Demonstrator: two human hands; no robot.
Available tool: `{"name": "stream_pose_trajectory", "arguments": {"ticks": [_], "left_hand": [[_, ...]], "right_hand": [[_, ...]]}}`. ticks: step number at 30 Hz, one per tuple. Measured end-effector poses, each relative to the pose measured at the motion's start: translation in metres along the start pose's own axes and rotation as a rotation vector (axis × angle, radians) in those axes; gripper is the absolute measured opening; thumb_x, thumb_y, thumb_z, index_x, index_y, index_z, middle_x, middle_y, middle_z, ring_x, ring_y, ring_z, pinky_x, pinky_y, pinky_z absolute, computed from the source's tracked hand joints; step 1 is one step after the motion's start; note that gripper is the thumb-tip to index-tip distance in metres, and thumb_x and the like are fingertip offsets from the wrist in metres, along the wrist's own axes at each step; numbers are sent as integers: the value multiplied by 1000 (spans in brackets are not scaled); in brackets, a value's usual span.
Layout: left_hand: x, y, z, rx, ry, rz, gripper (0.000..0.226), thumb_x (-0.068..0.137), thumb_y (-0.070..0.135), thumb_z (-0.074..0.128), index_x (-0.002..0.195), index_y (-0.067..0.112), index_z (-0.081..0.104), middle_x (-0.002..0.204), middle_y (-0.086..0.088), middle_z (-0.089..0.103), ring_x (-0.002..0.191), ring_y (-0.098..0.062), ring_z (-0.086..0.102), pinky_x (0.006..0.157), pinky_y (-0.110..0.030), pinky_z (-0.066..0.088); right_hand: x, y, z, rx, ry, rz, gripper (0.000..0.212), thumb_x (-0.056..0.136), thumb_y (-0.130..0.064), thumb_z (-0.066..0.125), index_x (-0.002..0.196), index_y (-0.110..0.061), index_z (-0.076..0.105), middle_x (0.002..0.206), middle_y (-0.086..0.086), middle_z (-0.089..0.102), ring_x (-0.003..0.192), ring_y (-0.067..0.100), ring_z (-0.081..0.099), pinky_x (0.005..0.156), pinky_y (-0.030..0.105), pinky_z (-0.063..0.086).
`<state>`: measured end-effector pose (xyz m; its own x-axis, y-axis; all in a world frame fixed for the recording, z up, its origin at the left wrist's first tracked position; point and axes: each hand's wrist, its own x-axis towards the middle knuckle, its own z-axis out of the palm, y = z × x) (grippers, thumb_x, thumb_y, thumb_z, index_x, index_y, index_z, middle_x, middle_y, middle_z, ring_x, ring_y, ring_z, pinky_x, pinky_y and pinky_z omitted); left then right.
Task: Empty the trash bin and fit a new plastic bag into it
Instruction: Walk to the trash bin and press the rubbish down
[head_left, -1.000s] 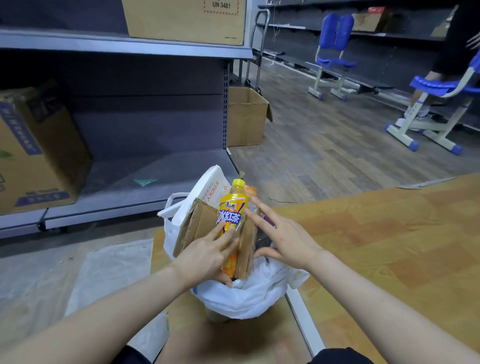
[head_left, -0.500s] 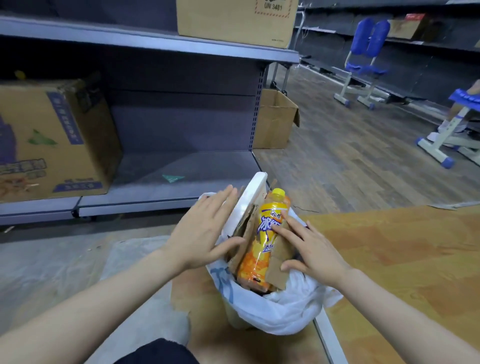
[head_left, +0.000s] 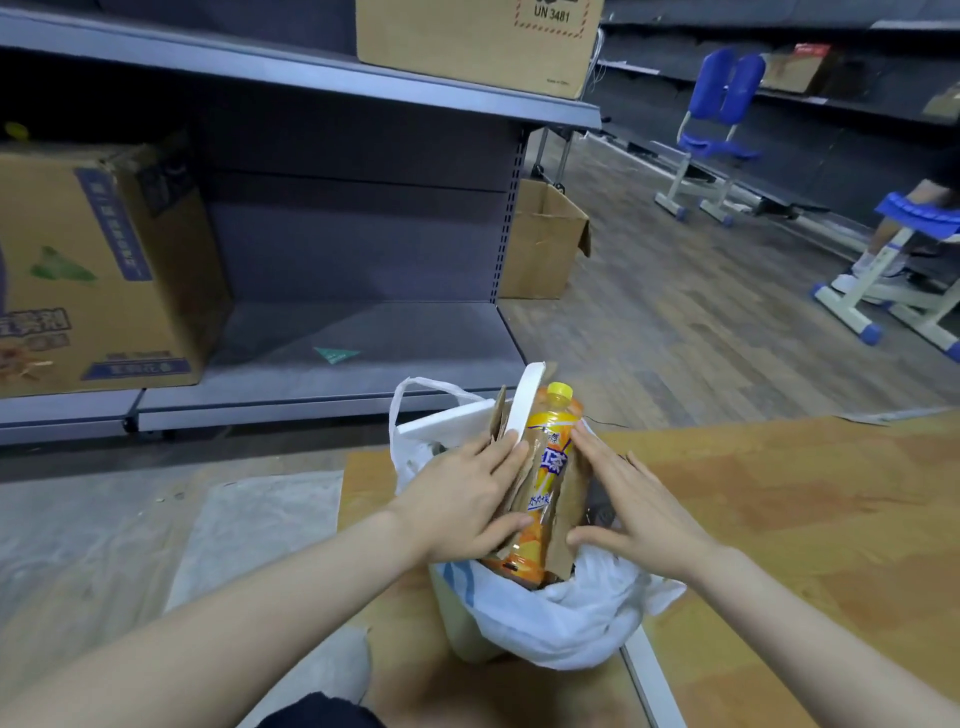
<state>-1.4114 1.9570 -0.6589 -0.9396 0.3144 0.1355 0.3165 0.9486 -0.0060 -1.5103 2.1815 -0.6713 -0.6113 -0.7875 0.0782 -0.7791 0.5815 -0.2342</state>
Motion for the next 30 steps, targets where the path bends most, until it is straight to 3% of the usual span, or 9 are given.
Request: {"name": "stream_pose_trajectory", "arguments": {"ticks": [7,10,14,20,22,24,26,28,30], "left_hand": [[-3,-5,5,-24,-82,-46,78,93,52,37,150,3,15,158,-14,17,142,-25,29,109,-31,33],[-2,-1,13,7,-104,-39,77,93,48,38,149,0,15,157,-17,16,142,-26,27,111,-32,31],[-5,12,39,37,-243,-20,78,95,48,33,149,-2,8,158,-20,7,146,-29,11,119,-38,23],[-8,1,48,47,-232,-13,77,94,51,30,151,4,10,159,-15,7,148,-26,9,119,-38,24],[-10,0,44,22,-179,15,78,92,54,35,149,3,21,157,-16,19,146,-25,21,117,-36,28],[-16,-4,37,16,-116,55,74,83,56,51,136,3,50,142,-17,47,129,-25,51,102,-33,48],[-20,-9,32,36,-70,62,69,80,57,55,129,8,58,135,-14,56,118,-24,61,93,-32,54],[-22,-14,30,16,-90,49,66,91,55,41,140,11,45,147,-13,41,131,-25,48,106,-36,43],[-23,-17,29,57,-32,58,64,96,52,21,135,12,52,141,-10,51,125,-24,55,99,-38,49]], "right_hand": [[-6,1,-8,-50,103,-72,89,73,-59,66,143,-36,17,153,-11,16,133,23,44,99,36,44],[8,-5,3,-79,68,-105,84,72,-52,71,143,-29,32,153,-1,30,127,25,50,98,36,46],[13,-5,32,-119,-100,-68,74,82,-40,66,145,-34,28,157,-7,18,133,18,42,113,31,25],[9,0,32,-88,-61,-86,55,93,-35,50,144,-38,30,155,-11,25,122,22,53,104,33,38],[4,4,30,-101,-76,-101,53,97,-41,41,146,-41,21,157,-13,17,135,14,40,114,33,28],[-4,10,25,-137,-79,-123,55,97,-47,34,146,-44,8,157,-13,10,144,5,21,119,33,14],[-14,17,16,-148,-46,-128,58,96,-51,32,143,-44,-1,156,-14,7,144,2,13,118,34,12],[-26,27,7,-152,-15,-88,61,93,-58,30,144,-42,2,156,-12,10,144,6,16,117,37,15],[-40,39,2,-168,-10,-45,68,88,-68,25,146,-40,3,157,-8,10,145,9,17,116,37,15]]}}
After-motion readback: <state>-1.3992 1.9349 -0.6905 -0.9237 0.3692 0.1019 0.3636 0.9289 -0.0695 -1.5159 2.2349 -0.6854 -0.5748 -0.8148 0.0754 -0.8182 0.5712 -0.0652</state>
